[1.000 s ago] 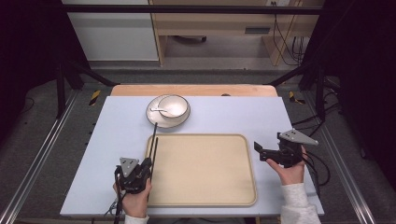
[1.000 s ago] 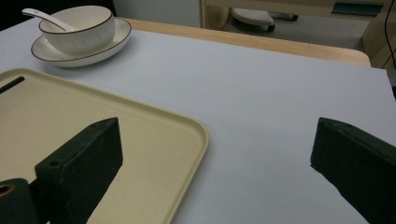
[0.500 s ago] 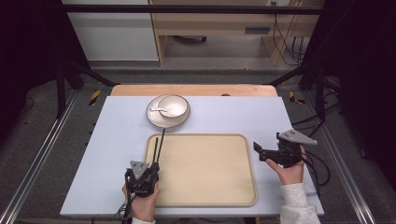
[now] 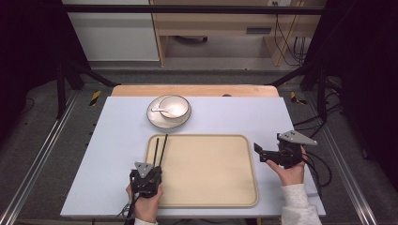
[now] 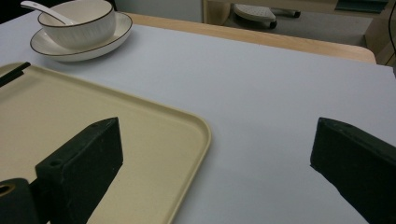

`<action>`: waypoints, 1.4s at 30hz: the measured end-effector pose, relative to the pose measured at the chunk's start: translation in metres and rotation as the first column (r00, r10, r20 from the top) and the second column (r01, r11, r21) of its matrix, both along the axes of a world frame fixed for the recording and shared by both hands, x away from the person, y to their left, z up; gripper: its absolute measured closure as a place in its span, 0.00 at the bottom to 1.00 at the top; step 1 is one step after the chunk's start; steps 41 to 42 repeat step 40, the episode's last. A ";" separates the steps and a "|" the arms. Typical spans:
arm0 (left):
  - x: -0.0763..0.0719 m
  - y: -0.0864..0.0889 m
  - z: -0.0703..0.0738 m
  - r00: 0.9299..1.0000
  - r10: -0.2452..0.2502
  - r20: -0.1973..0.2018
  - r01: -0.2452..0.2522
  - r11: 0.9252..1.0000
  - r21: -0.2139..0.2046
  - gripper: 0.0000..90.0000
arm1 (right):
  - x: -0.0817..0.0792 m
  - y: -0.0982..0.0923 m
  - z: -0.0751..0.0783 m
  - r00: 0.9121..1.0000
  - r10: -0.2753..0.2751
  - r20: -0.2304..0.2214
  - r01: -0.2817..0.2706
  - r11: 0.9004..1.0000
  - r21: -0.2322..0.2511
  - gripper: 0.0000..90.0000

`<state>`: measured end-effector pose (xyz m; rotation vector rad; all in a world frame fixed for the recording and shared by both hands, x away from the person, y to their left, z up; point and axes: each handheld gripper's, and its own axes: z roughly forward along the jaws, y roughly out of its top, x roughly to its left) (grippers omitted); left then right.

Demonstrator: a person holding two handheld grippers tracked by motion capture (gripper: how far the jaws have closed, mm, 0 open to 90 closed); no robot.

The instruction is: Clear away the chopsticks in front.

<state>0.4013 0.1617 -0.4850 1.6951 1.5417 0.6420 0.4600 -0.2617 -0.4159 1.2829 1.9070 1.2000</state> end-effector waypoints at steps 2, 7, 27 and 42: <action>0.000 -0.001 -0.001 1.000 0.003 -0.009 -0.003 1.000 0.009 0.95 | 0.000 0.000 0.000 1.000 0.000 -0.001 0.000 1.000 0.001 0.03; 0.001 -0.002 0.001 1.000 -0.005 -0.020 0.006 1.000 0.018 0.95 | 0.000 0.001 -0.001 1.000 0.000 -0.004 0.000 1.000 0.001 0.03; 0.023 0.041 0.036 0.965 -0.228 0.130 0.232 0.973 -0.012 0.48 | -0.002 -0.003 0.002 1.000 -0.011 0.011 0.011 1.000 0.006 0.03; 0.044 0.089 0.044 0.944 -0.294 0.152 0.302 0.953 -0.033 0.21 | -0.003 -0.013 -0.001 0.999 -0.034 0.001 0.034 0.999 0.018 0.02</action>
